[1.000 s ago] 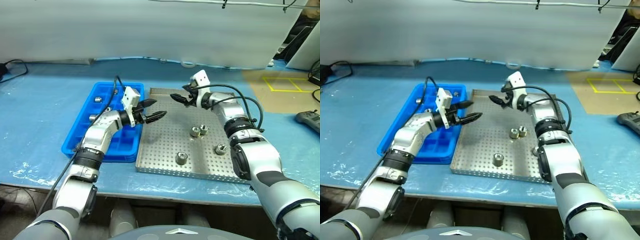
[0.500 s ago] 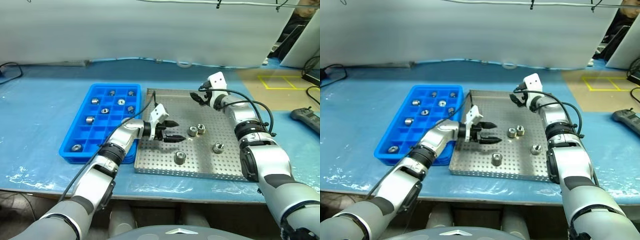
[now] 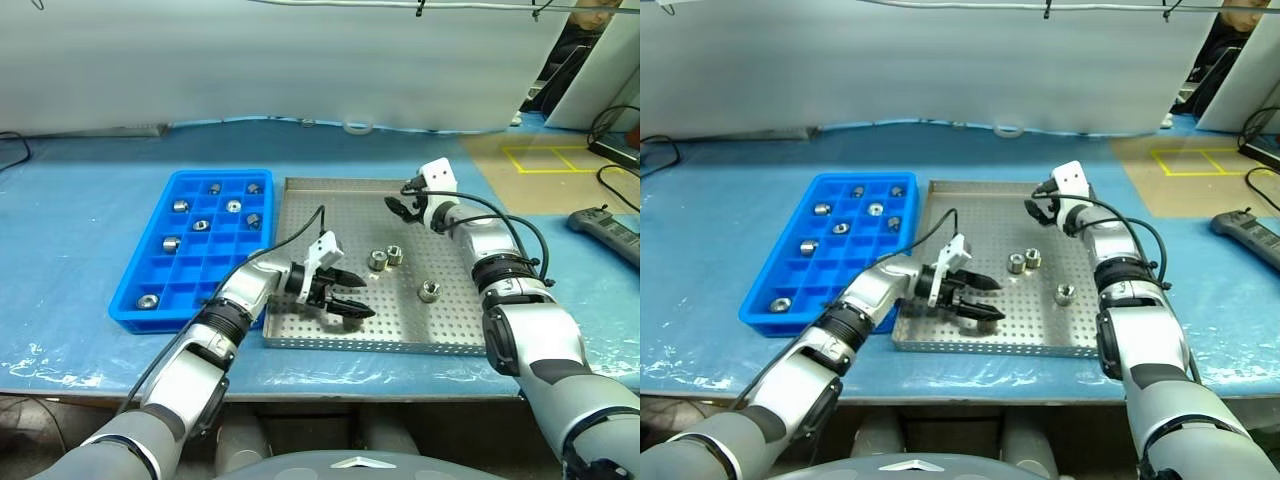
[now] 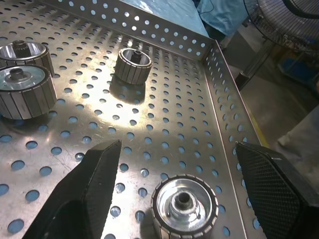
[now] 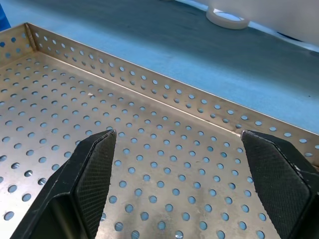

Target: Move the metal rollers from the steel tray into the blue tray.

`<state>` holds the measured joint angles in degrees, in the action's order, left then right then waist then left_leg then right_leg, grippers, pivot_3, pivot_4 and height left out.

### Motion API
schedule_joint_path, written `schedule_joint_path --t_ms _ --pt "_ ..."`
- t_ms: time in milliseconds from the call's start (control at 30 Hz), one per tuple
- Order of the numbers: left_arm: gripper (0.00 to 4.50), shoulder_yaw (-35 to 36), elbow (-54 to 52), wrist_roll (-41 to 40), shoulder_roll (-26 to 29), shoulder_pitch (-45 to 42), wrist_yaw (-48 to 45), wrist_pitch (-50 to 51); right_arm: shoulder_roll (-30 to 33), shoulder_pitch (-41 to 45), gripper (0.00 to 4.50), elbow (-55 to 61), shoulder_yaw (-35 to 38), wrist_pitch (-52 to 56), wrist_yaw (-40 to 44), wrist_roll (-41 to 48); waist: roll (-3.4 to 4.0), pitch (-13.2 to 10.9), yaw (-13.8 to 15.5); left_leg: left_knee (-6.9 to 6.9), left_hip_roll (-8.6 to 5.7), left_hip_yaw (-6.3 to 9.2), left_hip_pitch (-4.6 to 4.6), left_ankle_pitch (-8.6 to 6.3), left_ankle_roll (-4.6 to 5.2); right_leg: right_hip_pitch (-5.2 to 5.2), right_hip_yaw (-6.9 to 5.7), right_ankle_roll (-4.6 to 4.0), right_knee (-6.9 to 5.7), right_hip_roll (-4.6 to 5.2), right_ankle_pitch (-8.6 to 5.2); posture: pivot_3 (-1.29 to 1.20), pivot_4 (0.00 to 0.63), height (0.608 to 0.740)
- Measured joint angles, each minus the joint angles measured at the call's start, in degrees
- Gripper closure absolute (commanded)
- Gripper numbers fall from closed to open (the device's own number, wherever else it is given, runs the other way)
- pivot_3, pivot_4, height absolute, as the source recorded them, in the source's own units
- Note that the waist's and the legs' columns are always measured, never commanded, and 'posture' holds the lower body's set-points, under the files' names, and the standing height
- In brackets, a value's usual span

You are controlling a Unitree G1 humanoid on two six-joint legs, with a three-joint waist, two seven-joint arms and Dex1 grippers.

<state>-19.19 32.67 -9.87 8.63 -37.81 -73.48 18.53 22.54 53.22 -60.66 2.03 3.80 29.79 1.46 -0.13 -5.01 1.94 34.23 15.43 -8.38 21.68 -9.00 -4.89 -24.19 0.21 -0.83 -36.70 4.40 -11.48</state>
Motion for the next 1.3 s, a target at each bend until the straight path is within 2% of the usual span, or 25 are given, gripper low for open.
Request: schedule_joint_path --t_ms 233,267,500,633,733,900,933,1100,1200,1300 --pt "0.49 -1.54 -0.7 2.82 0.49 0.45 2.63 -0.29 -1.41 0.41 0.32 0.0 0.0 0.0 0.34 0.03 0.08 0.05 0.09 0.01 -0.01 0.0 -0.01 -0.01 0.02 0.04 -0.01 0.0 0.01 0.02 0.0 -0.25 0.0 0.74" --pt "0.49 -1.71 -0.7 2.93 0.19 0.49 2.56 -0.26 -1.46 0.41 0.32 0.0 0.0 0.0 0.34 0.02 0.08 0.05 0.11 0.01 -0.01 0.0 -0.01 -0.01 0.02 0.04 -0.01 0.0 0.01 0.02 0.0 -0.25 0.15 0.74" --pt "0.49 -1.81 0.56 3.02 -2.59 0.34 2.68 -0.38 -1.52 0.7 0.32 -0.01 0.01 0.32 0.2 0.07 0.14 -0.85 -0.81 -0.08 -0.11 -0.07 0.06 -0.09 0.14 -0.12 0.13 0.02 0.17 0.03 -0.01 -0.26 0.15 0.74" --pt "0.49 -2.6 1.48 4.3 -2.31 -0.38 2.98 -0.54 -1.36 0.7 0.32 -0.04 0.19 0.39 0.06 0.22 0.2 -1.23 -1.3 -0.22 -0.1 -0.09 0.07 -0.13 0.21 -0.13 0.12 0.02 0.36 0.01 -0.01 -0.25 0.15 0.74" --pt "1.07 -2.98 1.76 4.64 -2.02 -0.96 2.28 -0.55 -1.28 0.84 0.28 -0.21 0.59 0.4 0.01 0.26 0.2 -1.36 -1.36 -0.35 -0.1 -0.12 0.09 -0.14 0.23 -0.13 0.11 0.02 0.54 0.01 -0.01 -0.25 0.15 0.74" --pt "2.63 -3.31 1.87 5.25 -1.02 -1.56 2.28 -0.88 -1.33 2.39 0.28 -1.11 1.0 0.36 -0.3 0.26 0.22 -1.41 -1.39 -0.82 -0.12 -0.23 0.09 -0.14 0.23 -0.12 0.1 0.0 1.0 0.01 0.0 -0.24 0.15 0.74" --pt "2.77 -3.19 1.86 5.15 -1.09 -1.61 2.58 -0.79 -1.36 2.6 0.28 -1.15 1.11 0.3 -0.42 0.26 0.22 -1.41 -1.35 -0.93 -0.13 -0.25 0.08 -0.14 0.23 -0.12 0.09 0.0 1.09 0.01 0.0 -0.24 0.15 0.74" --pt "2.76 0.84 0.77 2.63 -1.52 -1.44 5.4 1.18 -2.24 2.68 0.28 -1.88 1.18 0.2 -0.77 0.2 0.39 -1.66 -1.44 -1.15 -0.13 -0.3 0.09 -0.15 0.23 -0.14 0.06 0.0 1.27 -0.01 0.0 -0.21 0.15 0.74" --pt "2.76 6.59 -3.46 -1.64 -1.32 0.37 7.86 3.5 -2.82 2.67 0.28 -2.38 0.77 0.03 -0.66 -0.27 0.43 -2.04 -1.44 -1.18 -0.12 -0.31 0.12 -0.15 0.23 -0.19 0.06 0.0 1.28 -0.02 0.0 -0.19 0.15 0.74" --pt "2.76 13.35 -11.56 -5.66 -1.82 3.72 14.77 4.47 -3.84 2.7 0.28 -2.53 0.5 -0.2 -0.09 -0.49 0.46 -2.4 -1.48 -1.19 -0.1 -0.32 0.19 -0.15 0.24 -0.24 0.05 0.0 1.32 -0.02 0.0 -0.16 0.15 0.74"
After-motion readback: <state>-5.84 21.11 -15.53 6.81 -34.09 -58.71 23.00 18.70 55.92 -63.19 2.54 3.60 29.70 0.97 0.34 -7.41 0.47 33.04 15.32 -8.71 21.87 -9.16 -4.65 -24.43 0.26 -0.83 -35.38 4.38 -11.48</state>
